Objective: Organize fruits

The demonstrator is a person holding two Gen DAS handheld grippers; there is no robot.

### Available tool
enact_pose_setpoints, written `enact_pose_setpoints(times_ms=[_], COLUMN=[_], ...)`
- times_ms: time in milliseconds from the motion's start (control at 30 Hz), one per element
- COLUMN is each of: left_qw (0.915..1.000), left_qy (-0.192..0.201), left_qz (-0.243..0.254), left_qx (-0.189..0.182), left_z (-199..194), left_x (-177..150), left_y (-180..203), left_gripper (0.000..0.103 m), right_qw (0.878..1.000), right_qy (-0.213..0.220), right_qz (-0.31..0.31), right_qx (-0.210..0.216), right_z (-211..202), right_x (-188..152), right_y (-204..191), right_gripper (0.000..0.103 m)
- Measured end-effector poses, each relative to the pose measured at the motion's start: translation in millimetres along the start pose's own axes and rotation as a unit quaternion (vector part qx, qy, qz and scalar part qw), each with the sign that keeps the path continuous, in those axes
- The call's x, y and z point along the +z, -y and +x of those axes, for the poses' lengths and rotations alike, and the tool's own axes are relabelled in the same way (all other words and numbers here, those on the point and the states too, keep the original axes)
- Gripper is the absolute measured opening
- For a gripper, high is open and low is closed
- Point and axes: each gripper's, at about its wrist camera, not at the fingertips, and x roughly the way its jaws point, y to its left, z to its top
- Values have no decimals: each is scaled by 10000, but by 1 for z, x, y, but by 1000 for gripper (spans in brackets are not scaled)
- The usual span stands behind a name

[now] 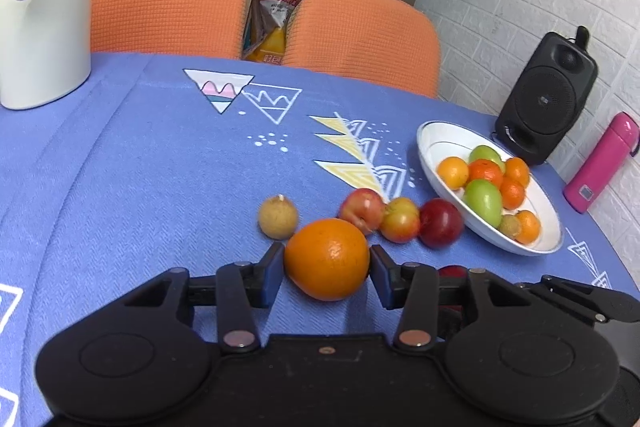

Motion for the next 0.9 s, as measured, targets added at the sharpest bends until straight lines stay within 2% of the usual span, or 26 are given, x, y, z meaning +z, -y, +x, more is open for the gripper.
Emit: enact_pose_setpoints(times_ms=[433, 900], left_qw=[9975, 9899], left_qy=[182, 27], left_qz=[303, 652], left_qx=[-604, -1257], left_z=[-22, 6], left_x=[7, 29], left_y=[51, 122], left_gripper=[103, 103], right_qw=[9977, 9892], right_qy=[448, 815], right_qz=[279, 541], right_qx=[-416, -1087], right_z=[-41, -62], right_x=[-3, 6], right_y=[33, 92], right_gripper=[67, 67])
